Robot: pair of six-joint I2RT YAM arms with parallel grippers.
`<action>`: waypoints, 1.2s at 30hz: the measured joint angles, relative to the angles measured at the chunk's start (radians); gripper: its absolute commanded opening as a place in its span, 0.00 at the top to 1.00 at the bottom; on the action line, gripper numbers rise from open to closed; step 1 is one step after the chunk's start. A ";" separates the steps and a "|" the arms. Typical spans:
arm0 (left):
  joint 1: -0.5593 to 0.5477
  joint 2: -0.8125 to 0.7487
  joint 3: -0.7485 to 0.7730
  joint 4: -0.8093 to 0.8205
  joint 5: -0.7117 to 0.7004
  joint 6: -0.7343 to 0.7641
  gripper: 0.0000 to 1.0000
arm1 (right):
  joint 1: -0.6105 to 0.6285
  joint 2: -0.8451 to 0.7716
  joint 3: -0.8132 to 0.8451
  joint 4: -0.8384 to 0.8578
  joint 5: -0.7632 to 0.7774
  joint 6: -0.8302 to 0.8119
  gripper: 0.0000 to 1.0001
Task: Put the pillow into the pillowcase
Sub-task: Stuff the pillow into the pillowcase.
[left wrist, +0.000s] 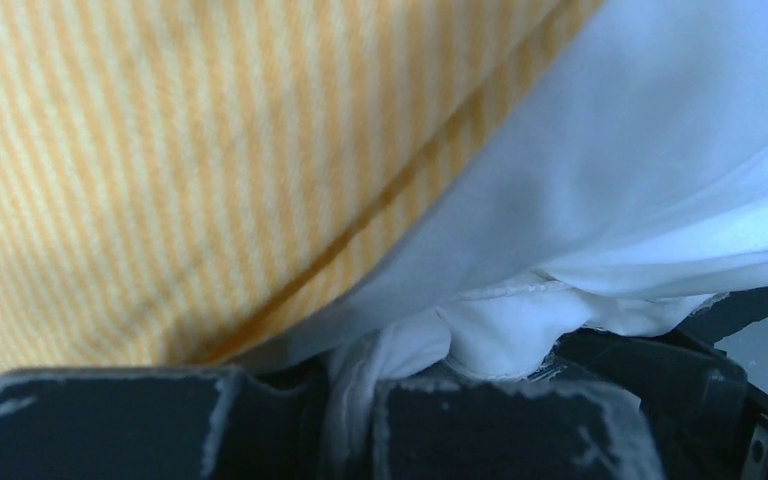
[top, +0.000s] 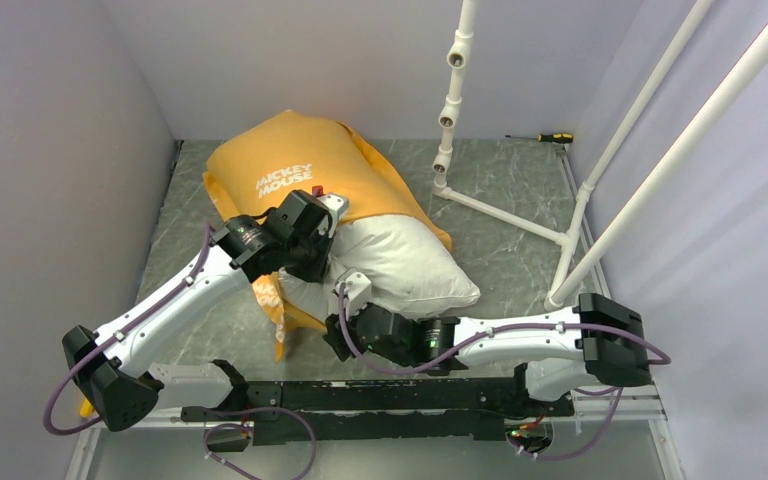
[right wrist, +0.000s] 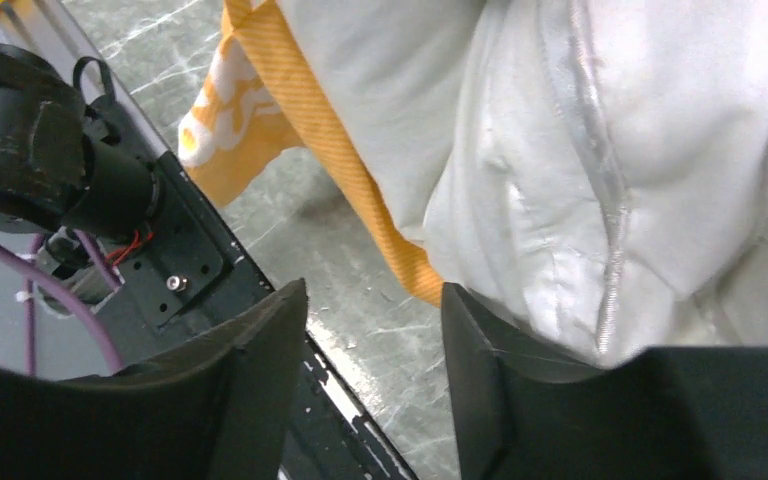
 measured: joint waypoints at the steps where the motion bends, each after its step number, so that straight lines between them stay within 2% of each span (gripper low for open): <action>1: 0.000 0.000 0.000 0.000 0.001 0.000 1.00 | 0.000 -0.002 -0.002 0.001 0.010 0.000 0.41; 8: 0.001 0.002 0.000 0.000 0.003 0.000 1.00 | 0.000 0.086 0.002 0.028 0.021 -0.006 0.36; 14: 0.001 0.002 0.000 0.000 0.004 -0.001 1.00 | 0.002 0.206 0.037 0.074 0.029 -0.037 0.38; 18: 0.005 0.002 0.000 0.000 0.004 0.000 1.00 | 0.004 0.280 0.075 0.103 0.022 -0.061 0.46; 19: 0.005 0.002 0.000 -0.001 0.004 0.000 1.00 | 0.005 0.306 0.092 0.106 0.019 -0.066 0.53; 21: 0.007 0.002 0.001 -0.001 0.004 0.000 1.00 | 0.009 0.361 0.124 0.111 0.013 -0.074 0.74; 25: 0.012 0.002 0.001 -0.018 0.003 0.000 1.00 | 0.007 0.414 0.142 0.118 0.022 -0.078 1.00; 31: 0.023 0.002 0.001 -0.023 0.005 0.001 1.00 | 0.009 0.401 0.138 0.111 0.006 -0.072 1.00; 36: 0.032 0.002 0.001 -0.024 0.011 0.001 1.00 | 0.024 0.270 0.084 0.071 -0.034 -0.070 1.00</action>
